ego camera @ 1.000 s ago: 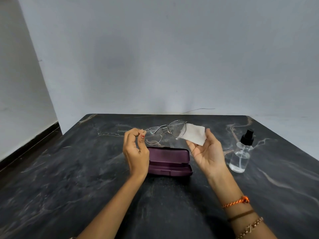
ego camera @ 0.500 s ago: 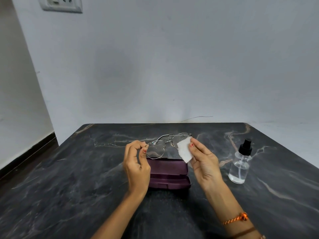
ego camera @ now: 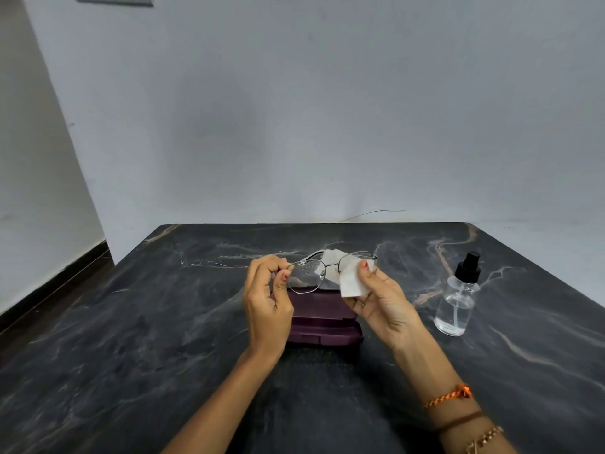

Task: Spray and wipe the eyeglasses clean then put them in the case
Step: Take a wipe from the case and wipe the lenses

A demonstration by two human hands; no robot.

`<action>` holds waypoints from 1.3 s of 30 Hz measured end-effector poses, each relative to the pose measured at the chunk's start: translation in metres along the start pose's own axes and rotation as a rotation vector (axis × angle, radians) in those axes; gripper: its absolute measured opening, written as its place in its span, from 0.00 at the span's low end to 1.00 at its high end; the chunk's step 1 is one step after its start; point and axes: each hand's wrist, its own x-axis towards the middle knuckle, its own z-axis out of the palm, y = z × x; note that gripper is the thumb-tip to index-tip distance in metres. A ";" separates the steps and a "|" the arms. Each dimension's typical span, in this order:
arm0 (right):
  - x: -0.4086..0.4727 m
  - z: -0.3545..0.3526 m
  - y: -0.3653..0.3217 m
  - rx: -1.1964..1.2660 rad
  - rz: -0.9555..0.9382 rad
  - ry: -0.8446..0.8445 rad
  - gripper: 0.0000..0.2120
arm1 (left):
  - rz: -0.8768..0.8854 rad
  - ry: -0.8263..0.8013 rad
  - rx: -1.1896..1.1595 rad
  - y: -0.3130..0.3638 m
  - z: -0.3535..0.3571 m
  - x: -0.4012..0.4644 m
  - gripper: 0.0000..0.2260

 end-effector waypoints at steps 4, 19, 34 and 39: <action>-0.002 0.001 0.000 0.024 0.040 -0.035 0.23 | -0.019 0.003 0.006 -0.004 -0.003 0.003 0.09; -0.002 0.005 0.001 0.091 -0.104 0.152 0.17 | 0.064 -0.150 0.101 -0.004 -0.002 -0.002 0.05; -0.004 0.007 -0.004 0.153 -0.115 0.066 0.14 | -0.095 -0.074 0.024 -0.001 -0.003 0.003 0.07; -0.005 0.008 -0.002 0.261 -0.119 0.187 0.20 | 0.029 -0.167 0.071 -0.005 -0.005 0.001 0.06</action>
